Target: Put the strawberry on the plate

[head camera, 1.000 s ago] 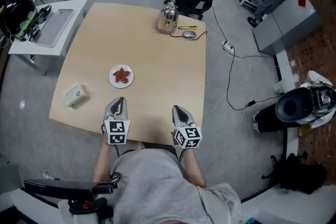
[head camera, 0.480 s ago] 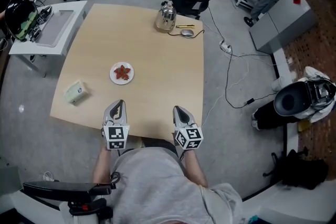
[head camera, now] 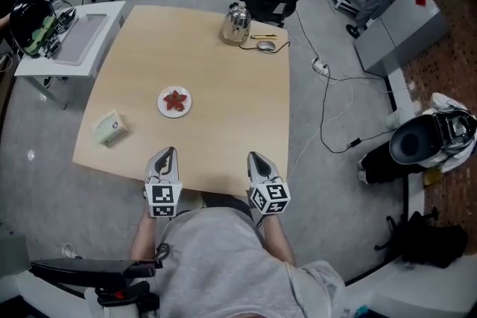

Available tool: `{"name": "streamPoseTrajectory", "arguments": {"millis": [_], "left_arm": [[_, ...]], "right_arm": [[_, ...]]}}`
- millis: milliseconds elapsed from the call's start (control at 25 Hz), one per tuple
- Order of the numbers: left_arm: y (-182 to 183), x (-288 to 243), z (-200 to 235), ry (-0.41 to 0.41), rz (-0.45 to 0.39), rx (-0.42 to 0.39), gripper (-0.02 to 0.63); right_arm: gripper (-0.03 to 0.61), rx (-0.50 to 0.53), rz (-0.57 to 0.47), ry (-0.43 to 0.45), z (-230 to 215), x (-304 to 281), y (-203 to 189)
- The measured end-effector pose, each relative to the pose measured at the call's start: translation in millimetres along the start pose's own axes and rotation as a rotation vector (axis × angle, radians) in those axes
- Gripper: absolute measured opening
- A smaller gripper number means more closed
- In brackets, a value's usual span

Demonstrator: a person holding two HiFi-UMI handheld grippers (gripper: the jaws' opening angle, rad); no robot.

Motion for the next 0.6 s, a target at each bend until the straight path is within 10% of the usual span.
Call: {"name": "streamPoseTrajectory", "arguments": {"millis": [600], "left_arm": [[0.5, 5.2, 0.5, -0.001, -0.015, 0.009, 0.020]], "right_arm": [[0.006, 0.058, 0.000, 0.009, 8.8, 1.6, 1.1]]}}
Point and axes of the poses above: the fingertips, and each gripper's own axes: x backward along the fingers, z to its left, y out of its top, the point moved 9 cm from there along x, backward along the fingers, and after that the axes turned 7 degrees about x, right-handed, at the moved point
